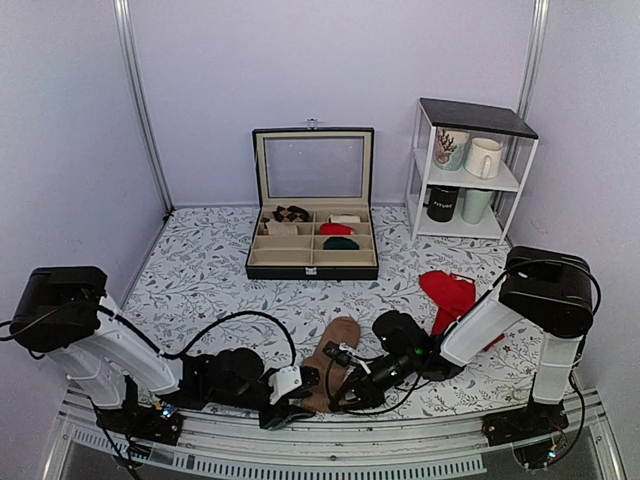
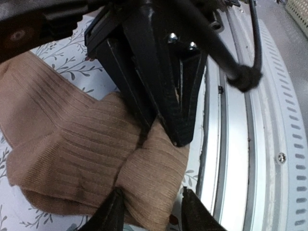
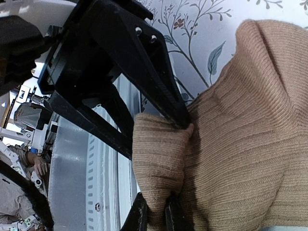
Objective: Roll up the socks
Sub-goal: Roll a pair of socks at the center of the board.
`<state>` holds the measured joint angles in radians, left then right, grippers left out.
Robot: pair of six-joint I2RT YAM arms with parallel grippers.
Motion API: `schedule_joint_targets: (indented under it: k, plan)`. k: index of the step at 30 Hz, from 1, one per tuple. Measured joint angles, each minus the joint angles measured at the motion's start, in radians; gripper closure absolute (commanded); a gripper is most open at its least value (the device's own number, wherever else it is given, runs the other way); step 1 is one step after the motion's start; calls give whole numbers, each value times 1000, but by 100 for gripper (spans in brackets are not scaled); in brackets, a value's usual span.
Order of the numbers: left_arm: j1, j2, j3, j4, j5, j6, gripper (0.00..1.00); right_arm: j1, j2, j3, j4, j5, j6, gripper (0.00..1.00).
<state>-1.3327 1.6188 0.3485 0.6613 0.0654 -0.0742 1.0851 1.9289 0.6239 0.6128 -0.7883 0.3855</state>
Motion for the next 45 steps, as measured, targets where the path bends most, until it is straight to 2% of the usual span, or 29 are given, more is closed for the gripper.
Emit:
schedule_joint_targets:
  k: [4, 6, 7, 15, 19, 21, 24, 27, 35, 41, 45]
  plan:
    - [0, 23, 12, 11, 4, -6, 89, 0, 0, 3, -6, -8, 0, 92]
    - [-2, 32, 14, 19, 5, -7, 99, 0, 0, 5, -12, -11, 1, 90]
    - [-2, 33, 15, 22, 7, -5, 100, -1, 0, 6, -15, -12, 1, 87]
    - [5, 40, 15, 27, 39, -76, 100, 5, -69, -3, -94, 38, -3, 65]
    - [48, 66, 16, 60, 112, -165, 100, 31, -271, -114, -167, 235, -43, 50]
    - [72, 86, 16, 85, 161, -214, 100, 63, -388, -179, -173, 370, -93, 47]
    - [97, 113, 16, 114, 217, -272, 100, 158, -550, -247, -144, 555, -220, 46]
    - [116, 133, 13, 145, 265, -322, 100, 208, -586, -251, -106, 642, -335, 45]
    - [139, 166, 2, 209, 322, -400, 100, 261, -439, -195, -99, 732, -505, 45]
    - [146, 175, 0, 222, 338, -412, 100, 285, -360, -152, -92, 734, -541, 46]
    - [148, 177, 0, 225, 342, -414, 100, 285, -338, -140, -82, 734, -542, 52]
